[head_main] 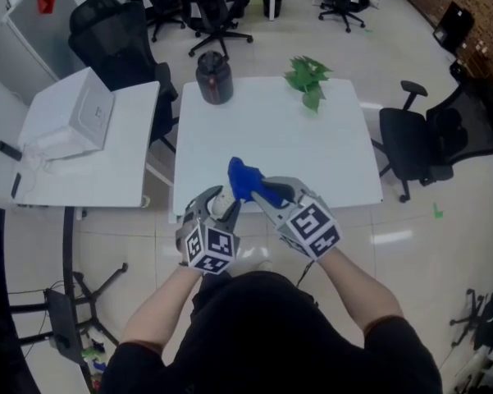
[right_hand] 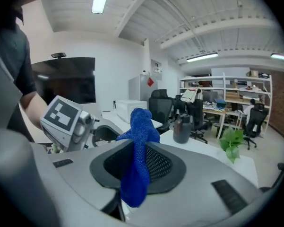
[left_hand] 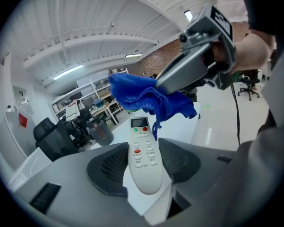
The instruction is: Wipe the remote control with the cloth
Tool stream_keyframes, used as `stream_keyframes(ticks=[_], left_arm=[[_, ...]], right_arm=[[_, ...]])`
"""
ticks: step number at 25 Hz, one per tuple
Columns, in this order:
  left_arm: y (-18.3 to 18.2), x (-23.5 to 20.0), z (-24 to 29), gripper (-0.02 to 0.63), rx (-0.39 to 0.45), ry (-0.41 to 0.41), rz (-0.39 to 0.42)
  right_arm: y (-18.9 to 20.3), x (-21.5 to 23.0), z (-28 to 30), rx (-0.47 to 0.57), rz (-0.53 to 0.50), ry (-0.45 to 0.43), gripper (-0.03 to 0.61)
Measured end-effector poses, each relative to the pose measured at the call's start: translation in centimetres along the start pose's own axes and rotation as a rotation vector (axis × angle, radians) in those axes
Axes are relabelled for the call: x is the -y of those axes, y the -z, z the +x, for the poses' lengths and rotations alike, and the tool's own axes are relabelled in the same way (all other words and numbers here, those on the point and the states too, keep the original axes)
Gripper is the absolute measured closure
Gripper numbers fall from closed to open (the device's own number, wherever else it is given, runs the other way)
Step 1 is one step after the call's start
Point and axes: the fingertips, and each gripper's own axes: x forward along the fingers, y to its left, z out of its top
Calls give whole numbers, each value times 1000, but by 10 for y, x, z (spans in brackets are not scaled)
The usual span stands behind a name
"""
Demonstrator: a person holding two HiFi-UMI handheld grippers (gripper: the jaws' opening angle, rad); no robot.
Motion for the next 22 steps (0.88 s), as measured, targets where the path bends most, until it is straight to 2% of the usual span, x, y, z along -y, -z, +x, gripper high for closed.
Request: stream_keyframes(ticks=[4,8,12,18,22], left_arm=[[-11,-3,-13,405,21,0,104],[-14,-2,-29,405,56,7,225],[-12,1,-43,407,101,35,331],[-11,-8,-63,407,147,60,328],[-5,-18,-68,407,160,61,319]], right_arm=[[-13,-47,13,-60,-114,-86,505],[-8,-71,29,-138,-165,-103,505],[-7,-71,36,-185,-210,-17,505],[-12,-40,32,-186,-167,143,506],[-23,-26,27,-166,-143,204,506]])
